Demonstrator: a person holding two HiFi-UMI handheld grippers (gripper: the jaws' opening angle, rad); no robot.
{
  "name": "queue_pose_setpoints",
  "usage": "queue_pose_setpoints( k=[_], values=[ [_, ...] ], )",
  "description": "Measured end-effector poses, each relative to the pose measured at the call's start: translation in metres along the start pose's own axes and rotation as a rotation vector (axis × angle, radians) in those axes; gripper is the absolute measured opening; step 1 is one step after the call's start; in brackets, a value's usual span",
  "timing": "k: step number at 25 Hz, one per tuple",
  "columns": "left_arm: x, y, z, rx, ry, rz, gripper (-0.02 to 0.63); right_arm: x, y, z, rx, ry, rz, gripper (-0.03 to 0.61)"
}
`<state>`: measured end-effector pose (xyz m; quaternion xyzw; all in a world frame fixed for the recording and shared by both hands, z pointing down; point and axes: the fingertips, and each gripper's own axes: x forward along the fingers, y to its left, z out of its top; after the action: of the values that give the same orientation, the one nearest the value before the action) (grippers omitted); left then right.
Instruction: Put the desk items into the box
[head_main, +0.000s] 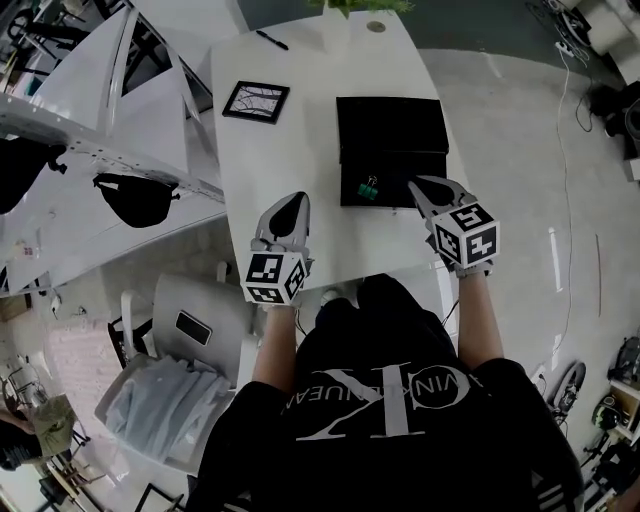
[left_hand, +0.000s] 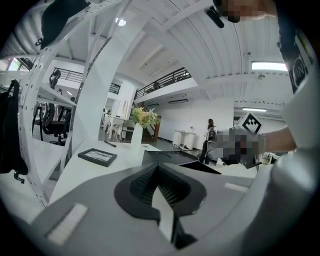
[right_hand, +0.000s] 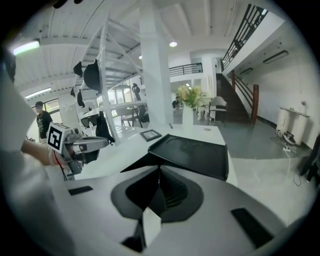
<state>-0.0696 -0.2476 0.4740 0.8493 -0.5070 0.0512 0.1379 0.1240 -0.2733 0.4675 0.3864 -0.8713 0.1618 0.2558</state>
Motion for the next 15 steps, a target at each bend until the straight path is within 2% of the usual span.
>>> queue_pose_setpoints(
  k=[10,15],
  values=[
    [-0.003,-0.006,0.02,0.043,-0.041,0.002,0.008,-0.036,-0.013,0.012,0.006,-0.147,-0.133,0.018],
    [-0.004,-0.006,0.032,0.043,-0.074,0.008,0.008,-0.052,-0.015,0.023,-0.016,-0.217,-0.169,0.018]
  ],
)
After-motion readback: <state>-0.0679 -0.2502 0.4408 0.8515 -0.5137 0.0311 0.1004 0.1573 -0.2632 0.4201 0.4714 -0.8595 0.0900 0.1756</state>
